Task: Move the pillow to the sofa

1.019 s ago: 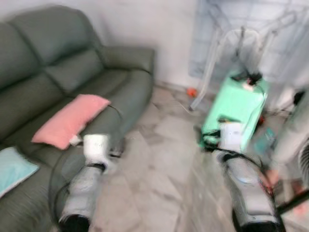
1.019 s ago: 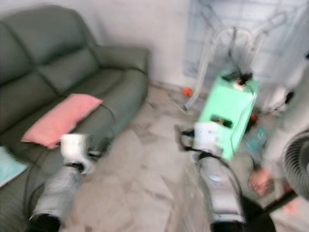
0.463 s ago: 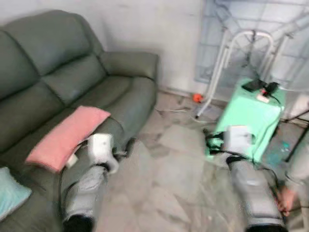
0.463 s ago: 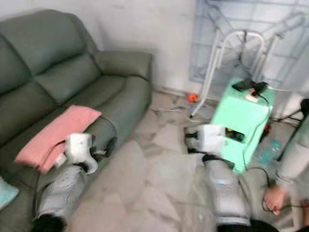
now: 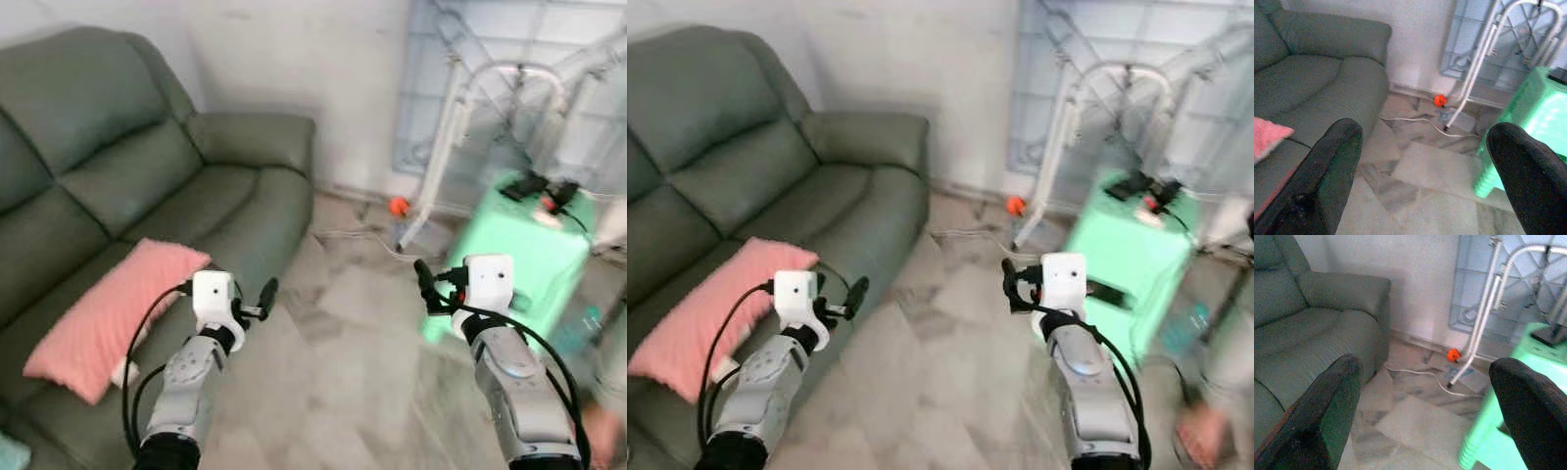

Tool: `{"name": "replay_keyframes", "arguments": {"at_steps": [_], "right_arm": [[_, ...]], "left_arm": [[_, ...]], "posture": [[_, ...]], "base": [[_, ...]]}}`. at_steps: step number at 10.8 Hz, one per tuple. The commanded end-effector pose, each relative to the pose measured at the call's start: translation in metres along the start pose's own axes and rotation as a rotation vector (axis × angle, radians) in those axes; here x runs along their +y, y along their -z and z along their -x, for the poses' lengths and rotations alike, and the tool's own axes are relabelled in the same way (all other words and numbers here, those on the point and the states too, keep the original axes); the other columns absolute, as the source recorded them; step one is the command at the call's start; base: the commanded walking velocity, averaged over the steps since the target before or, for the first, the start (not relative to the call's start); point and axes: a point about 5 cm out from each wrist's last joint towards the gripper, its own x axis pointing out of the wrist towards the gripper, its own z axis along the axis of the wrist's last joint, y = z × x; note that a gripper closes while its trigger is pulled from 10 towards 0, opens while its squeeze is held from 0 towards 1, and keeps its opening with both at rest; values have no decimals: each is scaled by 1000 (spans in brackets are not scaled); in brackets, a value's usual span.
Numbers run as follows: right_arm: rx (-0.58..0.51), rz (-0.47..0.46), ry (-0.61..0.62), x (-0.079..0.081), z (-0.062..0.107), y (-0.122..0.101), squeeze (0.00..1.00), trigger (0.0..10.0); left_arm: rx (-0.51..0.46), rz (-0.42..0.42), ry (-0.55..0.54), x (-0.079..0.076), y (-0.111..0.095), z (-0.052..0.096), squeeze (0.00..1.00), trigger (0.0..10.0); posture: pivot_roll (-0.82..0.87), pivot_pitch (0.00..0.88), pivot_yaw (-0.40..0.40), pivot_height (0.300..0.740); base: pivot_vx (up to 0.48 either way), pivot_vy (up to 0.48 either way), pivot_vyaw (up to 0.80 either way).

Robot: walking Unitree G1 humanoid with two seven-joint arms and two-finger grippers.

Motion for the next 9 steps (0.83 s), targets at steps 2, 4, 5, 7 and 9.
{"name": "replay_keyframes", "arguments": {"at_steps": [2,4,5,7,9], "right_arm": [[-20,-7,-33,9,-2,-6,0,10000],[-18,-13,-32,9,-2,-5,0,10000],[-11,-19,-29,9,-2,-4,0,10000],[-3,-23,-28,9,-3,-3,0,10000],[-3,-21,-28,9,-3,-3,0,10000]], "left_arm": [[-1,-11,-28,10,-3,2,0,10000],[-1,-12,-27,10,-3,2,0,10000],[0,-12,-28,10,-2,3,0,10000],[12,-15,-48,12,-1,3,0,10000],[14,-16,-49,12,0,2,0,10000]], "posture": [[-289,0,35,740],[-288,0,36,740],[-288,0,37,740],[-286,0,37,740],[-285,0,36,740]], "base": [[454,0,0],[454,0,0],[454,0,0],[197,0,-800],[0,0,-800]]}}
